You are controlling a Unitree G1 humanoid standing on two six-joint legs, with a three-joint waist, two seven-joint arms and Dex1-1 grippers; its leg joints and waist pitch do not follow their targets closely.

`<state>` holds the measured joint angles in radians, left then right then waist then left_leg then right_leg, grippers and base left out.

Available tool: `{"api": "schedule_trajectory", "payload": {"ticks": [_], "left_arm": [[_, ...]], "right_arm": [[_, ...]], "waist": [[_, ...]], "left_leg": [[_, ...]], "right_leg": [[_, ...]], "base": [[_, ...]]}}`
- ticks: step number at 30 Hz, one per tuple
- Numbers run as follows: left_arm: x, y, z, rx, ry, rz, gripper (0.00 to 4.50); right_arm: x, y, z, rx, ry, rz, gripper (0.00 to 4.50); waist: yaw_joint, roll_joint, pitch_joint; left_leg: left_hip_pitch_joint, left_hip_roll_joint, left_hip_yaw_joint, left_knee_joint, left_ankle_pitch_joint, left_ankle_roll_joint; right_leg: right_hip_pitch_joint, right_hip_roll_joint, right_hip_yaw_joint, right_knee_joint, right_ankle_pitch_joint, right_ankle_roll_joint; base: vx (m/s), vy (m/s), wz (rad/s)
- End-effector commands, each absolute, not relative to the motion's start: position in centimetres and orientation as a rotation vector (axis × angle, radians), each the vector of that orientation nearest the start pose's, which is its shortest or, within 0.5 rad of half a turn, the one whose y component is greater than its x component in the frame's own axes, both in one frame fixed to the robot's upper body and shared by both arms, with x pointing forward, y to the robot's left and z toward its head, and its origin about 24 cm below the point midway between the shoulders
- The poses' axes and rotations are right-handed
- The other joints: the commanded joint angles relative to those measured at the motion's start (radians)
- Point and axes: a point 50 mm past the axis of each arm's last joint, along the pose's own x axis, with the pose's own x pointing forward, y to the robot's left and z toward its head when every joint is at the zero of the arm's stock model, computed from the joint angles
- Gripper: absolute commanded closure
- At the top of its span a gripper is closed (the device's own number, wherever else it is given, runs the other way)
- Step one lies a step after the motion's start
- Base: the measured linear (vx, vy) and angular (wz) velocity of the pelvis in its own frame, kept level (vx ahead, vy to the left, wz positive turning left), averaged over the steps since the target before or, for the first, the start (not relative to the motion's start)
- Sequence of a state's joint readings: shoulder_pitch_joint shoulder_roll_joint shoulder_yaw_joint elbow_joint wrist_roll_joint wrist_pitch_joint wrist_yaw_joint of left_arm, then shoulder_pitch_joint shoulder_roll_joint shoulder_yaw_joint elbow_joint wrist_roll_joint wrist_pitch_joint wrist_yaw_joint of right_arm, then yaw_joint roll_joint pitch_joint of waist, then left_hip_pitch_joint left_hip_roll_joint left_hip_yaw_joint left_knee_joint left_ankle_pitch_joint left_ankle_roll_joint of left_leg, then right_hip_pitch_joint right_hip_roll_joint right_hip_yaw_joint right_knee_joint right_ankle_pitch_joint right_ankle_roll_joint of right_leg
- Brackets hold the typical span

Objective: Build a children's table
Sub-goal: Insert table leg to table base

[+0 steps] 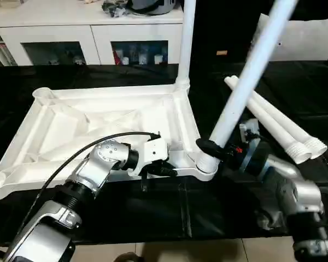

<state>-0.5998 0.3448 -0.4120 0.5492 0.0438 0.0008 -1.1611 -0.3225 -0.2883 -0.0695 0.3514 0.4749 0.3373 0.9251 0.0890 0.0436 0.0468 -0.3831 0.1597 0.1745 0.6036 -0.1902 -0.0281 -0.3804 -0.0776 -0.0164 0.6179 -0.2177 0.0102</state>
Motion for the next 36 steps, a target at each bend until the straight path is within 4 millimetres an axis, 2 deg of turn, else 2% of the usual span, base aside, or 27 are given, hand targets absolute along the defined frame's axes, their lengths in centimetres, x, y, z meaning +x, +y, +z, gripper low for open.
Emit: {"api": "schedule_trajectory", "payload": {"ticks": [1,3,4,7,8,9,10,12,13,14,15,16,18,19,22,23,24,25,26,27,30,31,34,36], "left_arm": [[30.6,10.2,4.3,0.583,0.409,-1.460,4.50],[30.6,10.2,4.3,0.583,0.410,-1.459,4.50],[30.6,10.2,4.2,0.583,0.411,-1.459,4.50],[30.6,10.2,4.2,0.586,0.415,-1.459,4.50],[30.6,10.3,4.2,0.587,0.416,-1.460,4.50],[30.6,10.3,4.1,0.589,0.418,-1.460,4.50],[30.6,10.4,4.1,0.594,0.422,-1.463,4.50],[30.6,10.4,4.0,0.597,0.424,-1.464,4.50],[30.5,10.4,3.9,0.604,0.428,-1.468,4.50],[30.5,10.4,3.9,0.604,0.428,-1.468,4.50],[30.4,10.4,3.9,0.607,0.431,-1.471,4.50],[30.4,10.4,3.8,0.608,0.432,-1.473,4.50],[30.4,10.4,3.7,0.610,0.434,-1.475,4.50],[30.2,10.5,3.6,0.613,0.438,-1.481,4.50],[30.0,10.6,3.4,0.614,0.440,-1.490,4.50],[30.0,10.6,3.4,0.614,0.441,-1.491,4.50],[30.0,10.6,3.4,0.614,0.441,-1.494,4.50],[30.0,10.6,3.5,0.616,0.444,-1.504,4.50],[30.0,10.6,3.5,0.617,0.444,-1.507,4.50],[30.0,10.6,3.5,0.620,0.445,-1.513,4.50],[30.3,10.4,3.7,0.642,0.445,-1.528,4.50],[30.4,10.4,3.8,0.649,0.445,-1.532,4.50],[30.9,10.3,4.4,0.664,0.437,-1.534,4.50],[31.1,10.4,4.7,0.667,0.435,-1.532,4.50]], "right_arm": [[28.1,-17.5,2.2,0.384,0.321,0.822,2.59],[27.7,-17.6,2.0,0.391,0.317,0.817,2.59],[27.5,-17.6,1.9,0.384,0.315,0.813,2.59],[27.1,-17.8,1.4,0.270,0.334,0.811,2.59],[27.0,-17.9,1.2,0.230,0.346,0.814,2.59],[26.9,-17.9,1.0,0.180,0.360,0.816,2.59],[26.6,-18.0,0.6,0.061,0.391,0.843,2.59],[26.5,-18.0,0.5,0.019,0.405,0.858,2.59],[26.4,-18.0,0.5,-0.025,0.421,0.882,2.59],[26.4,-18.0,0.5,-0.029,0.422,0.885,2.59],[26.3,-18.0,0.5,-0.050,0.431,0.900,2.59],[26.2,-18.0,0.5,-0.063,0.436,0.910,2.59],[26.1,-17.9,0.4,-0.075,0.441,0.919,2.59],[25.9,-17.8,0.3,-0.097,0.453,0.943,2.59],[25.6,-17.6,-0.1,-0.113,0.467,0.964,2.59],[25.6,-17.5,-0.2,-0.115,0.472,0.968,2.59],[25.6,-17.5,-0.3,-0.119,0.477,0.973,2.59],[25.6,-17.3,-0.4,-0.135,0.490,0.984,2.59],[25.7,-17.3,-0.5,-0.141,0.495,0.987,2.59],[25.7,-17.2,-0.6,-0.154,0.502,0.995,2.59],[26.2,-16.6,-0.6,-0.173,0.518,1.020,2.59],[26.2,-16.4,-0.6,-0.176,0.522,1.027,2.59],[26.2,-15.9,-0.4,-0.160,0.521,1.041,2.59],[26.0,-15.9,-0.5,-0.149,0.520,1.039,2.59]], "waist": [[-0.007,-0.003,-0.058],[-0.007,-0.003,-0.059],[-0.006,0.002,-0.059],[-0.006,0.000,-0.059],[-0.006,0.007,-0.059],[-0.008,0.002,-0.056],[-0.009,0.003,-0.055],[-0.012,0.003,-0.051],[-0.016,0.002,-0.044],[-0.016,0.002,-0.044],[-0.020,-0.002,-0.039],[-0.020,-0.003,-0.043],[-0.020,-0.003,-0.046],[-0.019,-0.002,-0.050],[-0.020,0.000,-0.050],[-0.019,-0.001,-0.049],[-0.019,0.005,-0.049],[-0.021,0.016,-0.049],[-0.025,0.011,-0.048],[-0.025,0.016,-0.049],[-0.036,0.015,-0.046],[-0.044,0.019,-0.043],[-0.048,0.016,-0.043],[-0.047,0.014,-0.041]], "left_leg": [[0.023,0.066,-0.020,-0.087,-0.232,0.008],[0.023,0.067,-0.020,-0.087,-0.222,0.010],[0.023,0.067,-0.019,-0.087,-0.220,0.011],[0.022,0.065,-0.019,-0.088,-0.218,0.011],[0.023,0.065,-0.020,-0.088,-0.222,0.009],[0.022,0.065,-0.020,-0.090,-0.240,0.004],[0.023,0.065,-0.021,-0.091,-0.256,0.000],[0.027,0.066,-0.022,-0.096,-0.302,-0.015],[0.030,0.065,-0.023,-0.101,-0.355,-0.023],[0.030,0.065,-0.023,-0.101,-0.355,-0.023],[0.042,0.066,-0.029,-0.106,-0.434,-0.040],[0.043,0.067,-0.031,-0.107,-0.434,-0.044],[0.041,0.068,-0.031,-0.108,-0.413,-0.040],[0.036,0.068,-0.028,-0.107,-0.369,-0.028],[0.031,0.066,-0.025,-0.105,-0.340,-0.009],[0.030,0.066,-0.025,-0.105,-0.336,-0.008],[0.032,0.066,-0.025,-0.106,-0.341,-0.010],[0.036,0.066,-0.028,-0.108,-0.377,-0.023],[0.037,0.067,-0.029,-0.111,-0.406,-0.033],[0.040,0.067,-0.030,-0.112,-0.421,-0.038],[0.042,0.065,-0.033,-0.115,-0.469,-0.048],[0.046,0.064,-0.037,-0.120,-0.515,-0.056],[0.050,0.065,-0.036,-0.121,-0.525,-0.054],[0.046,0.066,-0.036,-0.122,-0.512,-0.051]], "right_leg": [[0.030,-0.067,0.028,-0.073,-0.114,-0.273],[0.030,-0.067,0.028,-0.072,-0.097,-0.272],[0.029,-0.066,0.027,-0.074,-0.084,-0.270],[0.031,-0.066,0.027,-0.073,-0.071,-0.267],[0.030,-0.068,0.027,-0.073,-0.077,-0.268],[0.030,-0.066,0.027,-0.078,-0.102,-0.262],[0.029,-0.068,0.028,-0.080,-0.130,-0.255],[0.026,-0.068,0.029,-0.087,-0.202,-0.237],[0.023,-0.068,0.031,-0.095,-0.282,-0.224],[0.023,-0.068,0.031,-0.095,-0.282,-0.224],[0.019,-0.072,0.034,-0.108,-0.415,-0.195],[0.019,-0.073,0.037,-0.110,-0.425,-0.186],[0.020,-0.071,0.038,-0.108,-0.385,-0.187],[0.023,-0.069,0.037,-0.102,-0.300,-0.202],[0.027,-0.066,0.035,-0.098,-0.255,-0.212],[0.027,-0.067,0.035,-0.100,-0.261,-0.208],[0.024,-0.067,0.035,-0.101,-0.273,-0.205],[0.022,-0.068,0.036,-0.104,-0.313,-0.200],[0.021,-0.065,0.035,-0.107,-0.332,-0.194],[0.020,-0.066,0.035,-0.107,-0.339,-0.193],[0.017,-0.064,0.033,-0.112,-0.359,-0.189],[0.017,-0.065,0.032,-0.117,-0.411,-0.179],[0.013,-0.065,0.036,-0.122,-0.409,-0.178],[0.014,-0.066,0.037,-0.122,-0.399,-0.181]], "base": [[0.000,0.000,0.00],[0.000,0.000,0.00],[0.000,0.000,0.00],[0.000,0.000,0.00],[0.000,0.000,0.00],[0.000,0.000,0.00],[0.000,0.000,0.00],[0.000,0.000,0.00],[0.000,0.000,0.00],[0.000,0.000,0.00],[0.000,0.000,0.00],[0.000,0.000,0.00],[0.000,0.000,0.00],[0.000,0.000,0.00],[0.000,0.000,0.00],[0.000,0.000,0.00],[0.000,0.000,0.00],[0.000,0.000,0.00],[0.000,0.000,0.00],[0.000,0.000,0.00],[0.000,0.000,0.00],[0.000,0.000,0.00],[0.000,0.000,0.00],[0.000,0.000,0.00]]}}
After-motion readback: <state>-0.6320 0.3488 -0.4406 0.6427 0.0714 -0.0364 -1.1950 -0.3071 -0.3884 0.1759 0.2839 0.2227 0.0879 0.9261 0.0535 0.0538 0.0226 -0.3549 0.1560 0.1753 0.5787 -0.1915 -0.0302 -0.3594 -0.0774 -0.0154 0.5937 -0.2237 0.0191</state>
